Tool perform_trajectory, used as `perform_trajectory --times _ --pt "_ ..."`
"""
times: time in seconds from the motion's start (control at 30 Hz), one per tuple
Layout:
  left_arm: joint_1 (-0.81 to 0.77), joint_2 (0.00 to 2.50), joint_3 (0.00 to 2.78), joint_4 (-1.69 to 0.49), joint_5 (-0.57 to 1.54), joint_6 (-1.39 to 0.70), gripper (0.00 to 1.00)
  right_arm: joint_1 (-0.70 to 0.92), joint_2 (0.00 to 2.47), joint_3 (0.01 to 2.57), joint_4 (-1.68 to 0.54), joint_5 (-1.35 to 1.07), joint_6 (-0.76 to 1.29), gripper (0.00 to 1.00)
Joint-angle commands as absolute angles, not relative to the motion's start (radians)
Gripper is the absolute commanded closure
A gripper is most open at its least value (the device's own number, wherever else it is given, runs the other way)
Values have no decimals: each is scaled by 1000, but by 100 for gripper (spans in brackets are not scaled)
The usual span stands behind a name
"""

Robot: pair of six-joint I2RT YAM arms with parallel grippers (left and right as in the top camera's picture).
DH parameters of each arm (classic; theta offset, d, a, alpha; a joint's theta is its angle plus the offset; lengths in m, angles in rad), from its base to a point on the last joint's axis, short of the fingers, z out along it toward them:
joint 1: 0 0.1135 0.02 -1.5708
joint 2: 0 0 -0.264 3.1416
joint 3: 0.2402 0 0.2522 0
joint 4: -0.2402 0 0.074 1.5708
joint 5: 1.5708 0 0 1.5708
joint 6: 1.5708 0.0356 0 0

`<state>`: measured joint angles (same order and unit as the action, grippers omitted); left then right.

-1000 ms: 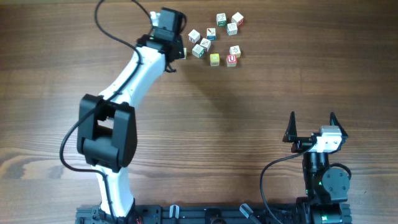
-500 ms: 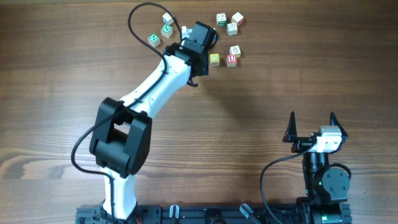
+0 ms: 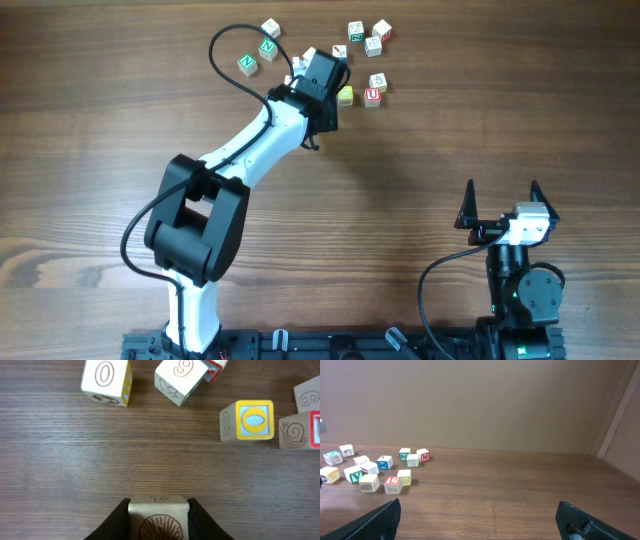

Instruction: Form a horizontal line

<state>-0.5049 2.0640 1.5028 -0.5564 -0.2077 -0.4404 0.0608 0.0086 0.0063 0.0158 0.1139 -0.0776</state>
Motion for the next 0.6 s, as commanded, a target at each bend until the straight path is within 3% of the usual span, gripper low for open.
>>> perform_trajectory --times 0.0,0.57 --pt "-509 2048 1451 -539 -191 -457 78 62 10 5 20 133 -90 0" --pt "-509 2050 1398 -511 -160 -457 80 62 10 5 20 133 -91 0"
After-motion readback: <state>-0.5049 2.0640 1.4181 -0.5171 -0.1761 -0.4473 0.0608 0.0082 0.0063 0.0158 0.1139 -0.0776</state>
